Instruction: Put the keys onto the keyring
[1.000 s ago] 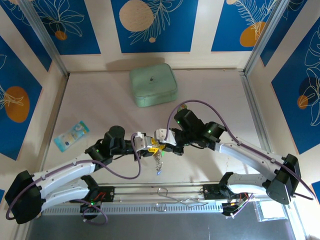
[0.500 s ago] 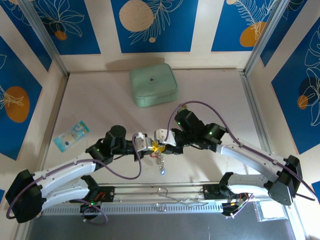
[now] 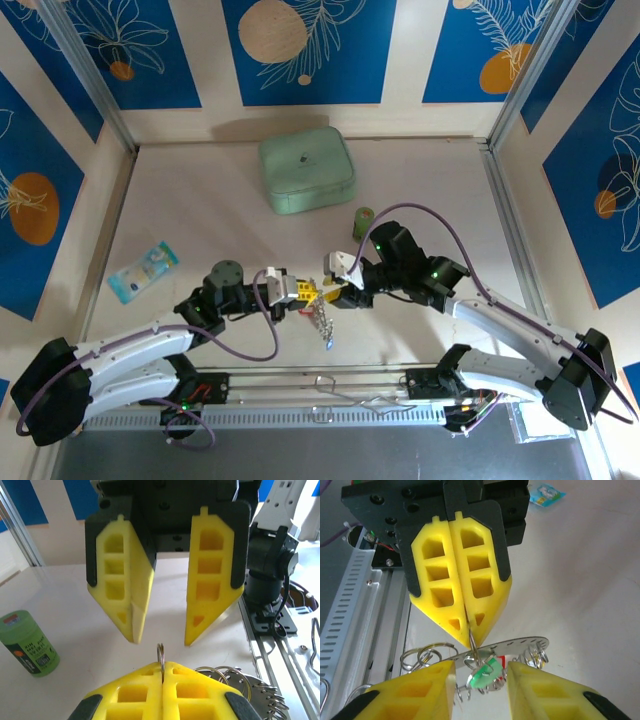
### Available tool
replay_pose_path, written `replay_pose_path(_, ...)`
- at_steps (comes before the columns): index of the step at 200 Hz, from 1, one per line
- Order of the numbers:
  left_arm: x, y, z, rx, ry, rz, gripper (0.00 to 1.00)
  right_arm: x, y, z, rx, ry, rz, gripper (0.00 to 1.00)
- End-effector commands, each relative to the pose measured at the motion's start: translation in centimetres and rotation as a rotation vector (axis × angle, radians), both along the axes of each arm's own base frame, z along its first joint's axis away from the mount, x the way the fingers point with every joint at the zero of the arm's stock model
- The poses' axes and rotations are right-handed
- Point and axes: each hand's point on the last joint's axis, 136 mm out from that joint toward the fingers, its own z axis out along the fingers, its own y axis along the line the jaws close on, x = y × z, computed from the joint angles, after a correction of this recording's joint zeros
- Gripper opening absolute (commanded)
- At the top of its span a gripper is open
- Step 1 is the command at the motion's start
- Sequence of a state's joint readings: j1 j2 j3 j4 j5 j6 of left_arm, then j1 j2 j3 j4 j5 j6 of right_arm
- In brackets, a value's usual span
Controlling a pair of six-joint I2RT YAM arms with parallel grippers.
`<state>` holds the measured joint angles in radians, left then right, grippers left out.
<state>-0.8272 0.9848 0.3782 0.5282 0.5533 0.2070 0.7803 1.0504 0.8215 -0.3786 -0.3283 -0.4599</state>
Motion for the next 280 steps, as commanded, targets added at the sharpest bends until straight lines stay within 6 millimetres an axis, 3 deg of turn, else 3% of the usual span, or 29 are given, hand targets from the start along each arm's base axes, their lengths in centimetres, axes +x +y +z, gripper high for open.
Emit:
replay_pose_path(1,-0.9,-0.3,2.1,-0.078,-0.041,-0.047,0.0,-0.3,0.5,0.0,0.031,0.036,0.022,0.29)
replay_pose_path(60,-0.8,-0.4,2.1,-0.075,-0.042,-0.045,0.0,-0.5,0.8,0.7,0.047,0.033,0.047,0.0)
replay_pose_path(70,-0.6,-0.4,1.9,-0.055,-0.041,-0.039,0.0,-0.6,0.7,0.9,0.044,0.03,0.054,0.0)
replay_pose_path(81,-0.4,-0.4,1.4,-0.023,-0.034,-0.03,0.19,-0.6,0.6,1.2,0.035,0.021,0.057,0.0)
replay_pose_path(88,-0.4,-0.3,1.1,-0.001,-0.031,-0.027,0.24,-0.6,0.5,1.2,0.022,0.013,0.055,0.0)
replay_pose_path(110,-0.2,-0.2,0.3,0.071,-0.024,-0.023,0.28,-0.3,0.2,0.2,-0.067,-0.035,0.046,0.0)
replay_pose_path(138,0.2,-0.1,-0.3,0.139,-0.028,-0.012,0.25,-0.1,0.0,-0.3,-0.15,-0.062,0.048,0.0)
replay_pose_path(211,0.3,-0.5,-0.8,0.19,-0.007,-0.031,0.17,-0.7,1.3,0.7,-0.161,-0.104,0.094,0.0)
replay_pose_path(240,0.3,-0.5,-0.6,0.188,-0.017,-0.034,0.0,-0.8,1.6,0.8,-0.167,-0.108,0.102,0.0)
replay_pose_path(249,0.3,-0.5,-0.5,0.185,-0.021,-0.032,0.0,-0.8,1.6,0.9,-0.153,-0.102,0.095,0.0)
replay_pose_path(268,0.2,-0.4,-0.1,0.16,-0.036,-0.031,0.0,-0.5,1.1,1.5,-0.072,-0.076,0.059,0.22)
replay_pose_path(280,0.1,-0.3,0.3,0.128,-0.047,-0.027,0.0,-0.4,0.6,1.9,-0.016,-0.043,0.037,0.25)
